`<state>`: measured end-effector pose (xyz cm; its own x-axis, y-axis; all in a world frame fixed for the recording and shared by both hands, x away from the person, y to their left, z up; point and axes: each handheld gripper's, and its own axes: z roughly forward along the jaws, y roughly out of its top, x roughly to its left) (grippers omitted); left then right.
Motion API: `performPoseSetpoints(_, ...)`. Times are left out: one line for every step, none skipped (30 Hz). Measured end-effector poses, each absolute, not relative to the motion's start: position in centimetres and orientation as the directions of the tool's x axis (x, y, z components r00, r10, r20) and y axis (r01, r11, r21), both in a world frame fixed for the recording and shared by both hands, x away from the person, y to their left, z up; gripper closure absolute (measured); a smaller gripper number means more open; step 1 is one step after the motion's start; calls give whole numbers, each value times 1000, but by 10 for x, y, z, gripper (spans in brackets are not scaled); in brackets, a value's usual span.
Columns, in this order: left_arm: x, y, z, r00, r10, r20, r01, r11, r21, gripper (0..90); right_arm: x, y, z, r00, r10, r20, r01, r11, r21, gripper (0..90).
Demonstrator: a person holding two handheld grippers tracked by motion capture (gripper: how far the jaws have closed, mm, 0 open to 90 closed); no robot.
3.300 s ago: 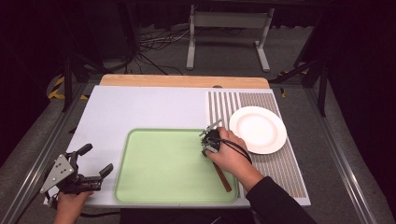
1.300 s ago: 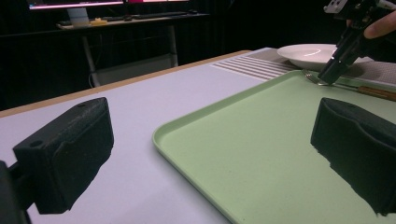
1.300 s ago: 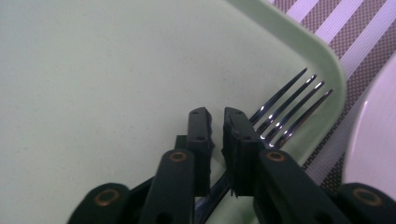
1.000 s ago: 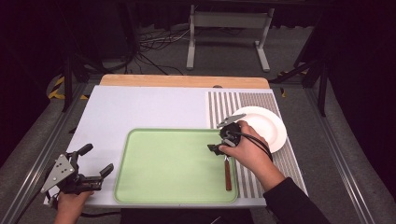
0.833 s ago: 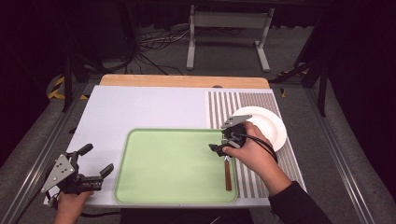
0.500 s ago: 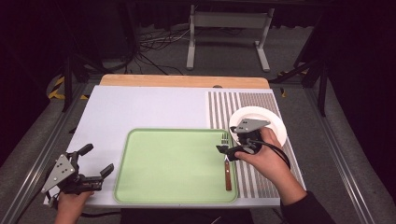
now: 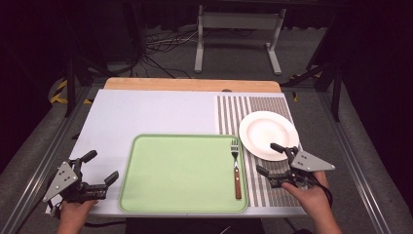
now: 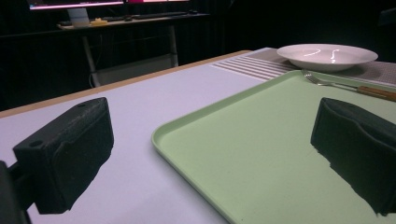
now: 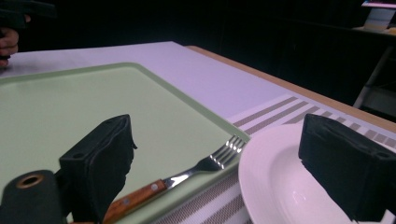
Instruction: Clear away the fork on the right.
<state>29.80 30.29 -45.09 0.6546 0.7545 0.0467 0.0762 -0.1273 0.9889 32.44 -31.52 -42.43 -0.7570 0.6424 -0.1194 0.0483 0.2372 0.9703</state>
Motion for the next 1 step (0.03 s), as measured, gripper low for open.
performPoseSetpoints(298,303,-451,654,756,43,75,-122,990,0,321,-321,-430,-751,649,-118,35,218,975,109)
